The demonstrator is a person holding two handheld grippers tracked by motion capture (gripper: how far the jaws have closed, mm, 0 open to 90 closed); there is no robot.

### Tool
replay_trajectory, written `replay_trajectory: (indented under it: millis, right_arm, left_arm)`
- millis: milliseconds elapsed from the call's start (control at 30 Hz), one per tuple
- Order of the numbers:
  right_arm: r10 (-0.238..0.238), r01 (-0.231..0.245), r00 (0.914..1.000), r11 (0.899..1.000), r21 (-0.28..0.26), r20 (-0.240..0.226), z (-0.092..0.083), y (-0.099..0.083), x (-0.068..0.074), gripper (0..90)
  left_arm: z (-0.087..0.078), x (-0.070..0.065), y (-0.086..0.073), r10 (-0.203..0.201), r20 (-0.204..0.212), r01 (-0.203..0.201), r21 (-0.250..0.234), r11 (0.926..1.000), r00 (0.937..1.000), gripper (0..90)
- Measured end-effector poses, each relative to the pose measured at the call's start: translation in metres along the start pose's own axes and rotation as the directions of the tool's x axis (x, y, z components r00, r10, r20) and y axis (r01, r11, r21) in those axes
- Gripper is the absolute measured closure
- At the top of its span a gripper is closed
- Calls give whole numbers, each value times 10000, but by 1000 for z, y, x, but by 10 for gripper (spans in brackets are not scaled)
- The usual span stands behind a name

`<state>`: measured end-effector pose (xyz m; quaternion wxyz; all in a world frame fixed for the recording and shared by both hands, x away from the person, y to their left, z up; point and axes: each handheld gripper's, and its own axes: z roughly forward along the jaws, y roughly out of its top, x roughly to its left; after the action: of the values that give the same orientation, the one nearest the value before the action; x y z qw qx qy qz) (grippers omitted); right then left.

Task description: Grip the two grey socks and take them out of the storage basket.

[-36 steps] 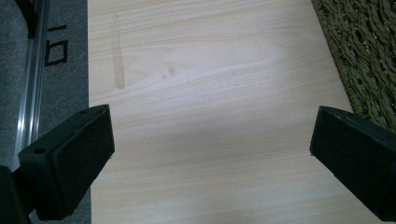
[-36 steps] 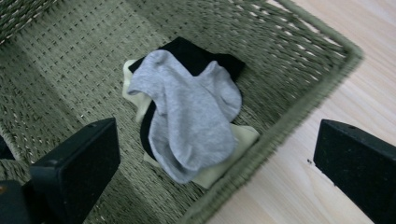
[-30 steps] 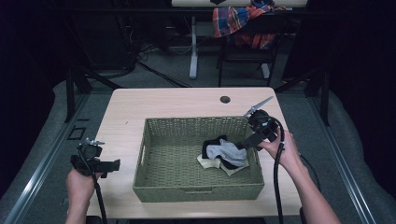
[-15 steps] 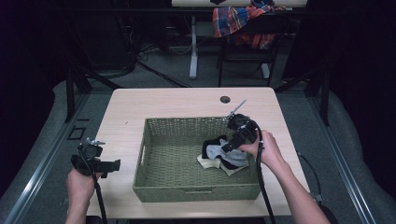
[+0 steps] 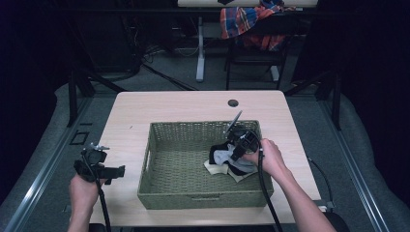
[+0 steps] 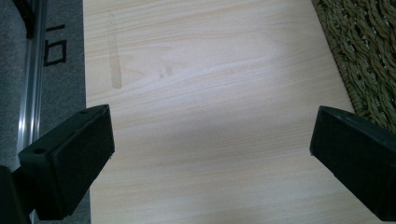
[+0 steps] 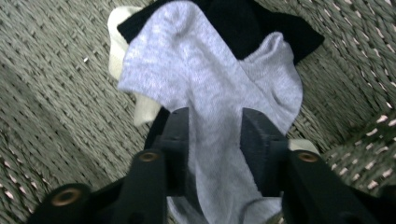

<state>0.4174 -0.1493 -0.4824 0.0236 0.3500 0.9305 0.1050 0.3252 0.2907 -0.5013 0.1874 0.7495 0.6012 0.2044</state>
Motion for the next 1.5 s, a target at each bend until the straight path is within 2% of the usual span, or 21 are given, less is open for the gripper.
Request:
replay_trajectory:
  millis: [133,167,200,233,267,367,433,500,700,900,1067,1367,1500]
  right_arm:
    - [66,-65,10000,9994,345,-25,8,5,2,770]
    - [66,-65,10000,9994,345,-25,8,5,2,770]
    - [125,-124,9999,9995,286,-50,8,5,2,829]
    - [42,-45,10000,9993,374,59,6,5,1,843]
    - [134,-134,9999,9997,208,-14,6,4,1,850]
    - [142,-140,9999,9996,244,-86,3,3,0,856]
    - [226,-226,9996,9997,3,-150,-1,2,0,858]
    - [238,-246,9994,9991,-340,-238,-11,0,-1,859]
    - [153,-175,9995,9970,-757,-293,-31,-1,1,859]
    - [14,-43,9997,9936,-1131,-254,-48,0,7,859]
    - [-192,179,9998,9927,-1192,-99,-58,2,8,859]
    - [-83,97,9999,9842,-1767,83,-86,-1,1,859]
    - [-34,61,9999,9819,-1895,143,-93,-1,-1,860]
  left_arm:
    - [0,1,-1,-31,10,31,31,10000,10000,0]
    - [0,1,-1,-31,10,31,31,10000,10000,0]
    - [0,1,0,-26,15,26,49,10000,10000,0]
    - [0,1,0,-29,22,29,46,10000,10000,1]
    - [0,1,0,-29,22,29,46,10000,10000,1]
    - [0,0,0,52,25,-52,44,10000,10000,0]
    - [0,0,0,43,28,-43,48,10000,10000,1]
    - [0,0,0,7,15,-7,23,10000,10000,1]
    - [0,0,0,36,7,-36,24,10000,10000,0]
    - [0,-1,0,60,27,-60,81,9999,10000,1]
    - [1,-1,0,49,26,-50,88,9999,10000,1]
    - [2,-1,0,60,2,-60,133,9999,10000,1]
    - [2,-1,0,59,-12,-59,161,9999,10000,1]
